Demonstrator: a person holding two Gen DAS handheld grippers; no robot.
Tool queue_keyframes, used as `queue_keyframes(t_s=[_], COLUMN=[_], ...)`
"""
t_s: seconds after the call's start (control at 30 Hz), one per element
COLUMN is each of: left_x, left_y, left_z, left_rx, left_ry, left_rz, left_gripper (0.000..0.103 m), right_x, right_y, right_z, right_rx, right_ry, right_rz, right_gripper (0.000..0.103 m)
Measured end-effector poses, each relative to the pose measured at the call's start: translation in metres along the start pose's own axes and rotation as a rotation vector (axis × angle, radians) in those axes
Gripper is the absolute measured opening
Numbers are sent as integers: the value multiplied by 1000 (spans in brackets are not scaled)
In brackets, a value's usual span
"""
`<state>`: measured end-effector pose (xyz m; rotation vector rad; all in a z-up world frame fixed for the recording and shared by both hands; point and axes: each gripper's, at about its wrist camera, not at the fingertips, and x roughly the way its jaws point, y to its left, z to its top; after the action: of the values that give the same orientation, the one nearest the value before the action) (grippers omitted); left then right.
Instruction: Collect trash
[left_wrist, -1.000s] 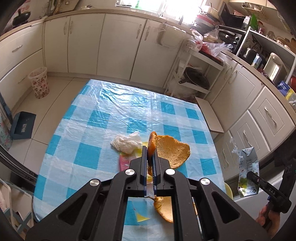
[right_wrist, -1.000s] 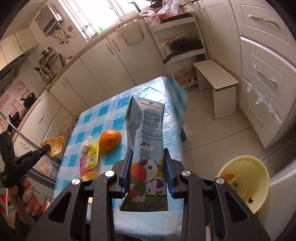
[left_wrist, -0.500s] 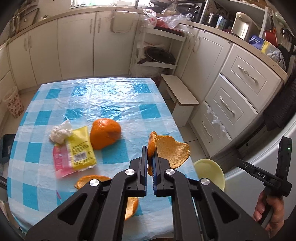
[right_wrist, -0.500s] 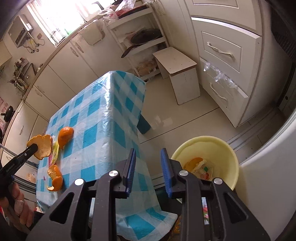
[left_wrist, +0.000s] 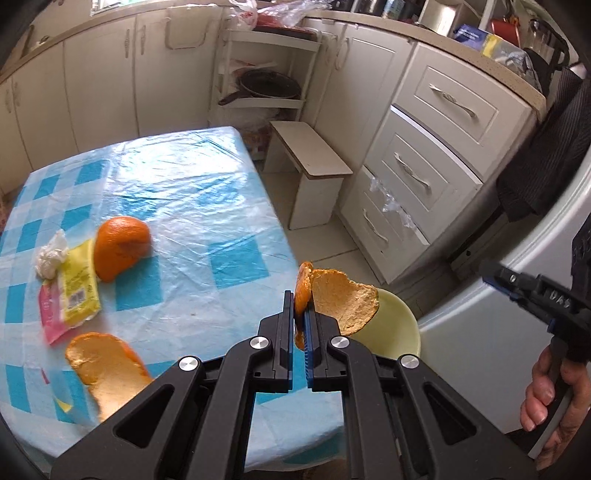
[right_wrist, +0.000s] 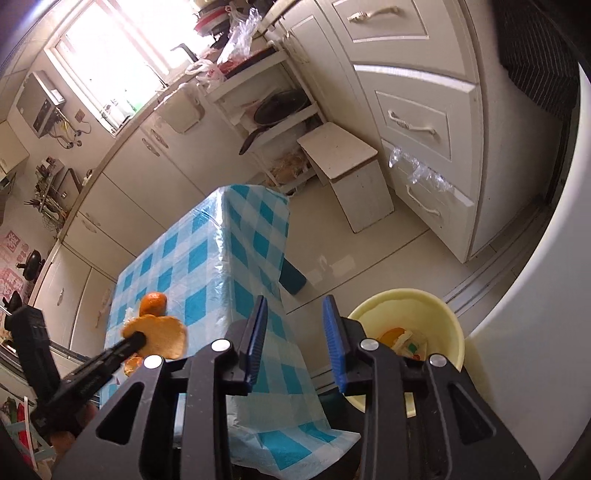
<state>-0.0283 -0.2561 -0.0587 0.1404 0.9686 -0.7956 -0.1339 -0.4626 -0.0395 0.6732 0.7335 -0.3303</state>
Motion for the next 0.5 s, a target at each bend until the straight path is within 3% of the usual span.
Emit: queue_keyframes(t_s=[0.03,0.1,0.17,0.23,0.33,0.4,0.5], left_x=[7,26,46,69,114,135,145], left_y=[-11,-36,-63,-85,-110,-119,-128], left_z=[-3,-9,-17,-24,-36,-41,-47], left_rx=[17,64,122,166,202,201,212], left_ry=[18,65,107,164,272,317,325], left_rz=[-13,-48,-60,-75,-73,-50,-34], left_gripper=[5,5,5,5,16,44,49], right_x=[-11,-36,-62,-74,-69,-58,-26], right_y=[9,31,43,37,-8,-47,-119], right_z=[3,8,5,-5,-35,-66,-133], right_rx=[-49,-196,-326,-404,-387,-334,-217], right_ry=[-14,-68,-149,-149,-45,47,200], right_rz=[-12,-78,-177,-237,-274,-286,-313], right_gripper=[41,63,69,70,70,70,70])
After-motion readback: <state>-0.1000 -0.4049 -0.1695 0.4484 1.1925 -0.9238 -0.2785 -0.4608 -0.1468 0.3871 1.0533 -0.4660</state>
